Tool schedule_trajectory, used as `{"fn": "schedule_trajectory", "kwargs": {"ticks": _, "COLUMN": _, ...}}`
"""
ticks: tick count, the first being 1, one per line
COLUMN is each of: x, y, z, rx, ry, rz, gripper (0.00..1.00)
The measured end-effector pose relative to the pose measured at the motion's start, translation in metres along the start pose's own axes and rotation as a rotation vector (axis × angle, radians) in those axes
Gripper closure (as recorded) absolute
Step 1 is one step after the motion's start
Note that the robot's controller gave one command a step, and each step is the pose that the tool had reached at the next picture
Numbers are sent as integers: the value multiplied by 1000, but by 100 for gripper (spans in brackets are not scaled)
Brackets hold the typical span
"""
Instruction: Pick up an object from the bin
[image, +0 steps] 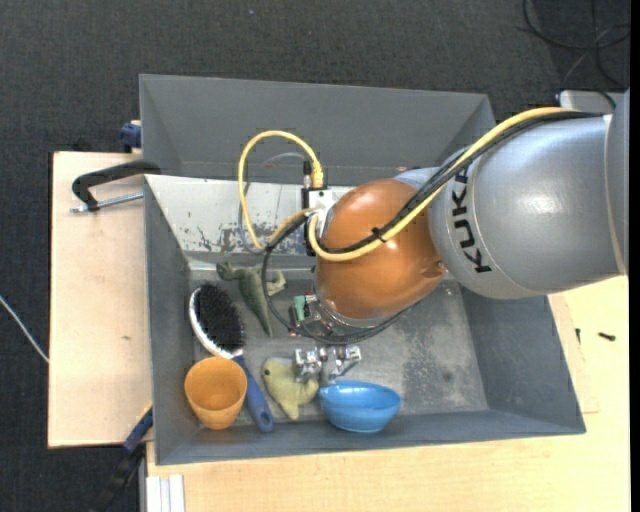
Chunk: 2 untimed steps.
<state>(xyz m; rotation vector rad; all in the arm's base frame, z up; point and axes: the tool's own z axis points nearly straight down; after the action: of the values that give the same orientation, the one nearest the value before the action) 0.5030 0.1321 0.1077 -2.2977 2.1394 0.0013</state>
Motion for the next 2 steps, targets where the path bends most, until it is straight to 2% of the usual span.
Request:
{"fn": "schedule_trajectory", "kwargs": {"ticks": 1, "x": -13, "y": -21, "z": -53, "rx": 7, "ry": -4, "rz": 292, "gripper": 100}}
{"fn": "schedule_trajectory", "kwargs": {"ticks": 2, "x": 39, "y": -71, "z": 23, "rx": 6, "ry": -2, "rz": 211, "gripper": 100}}
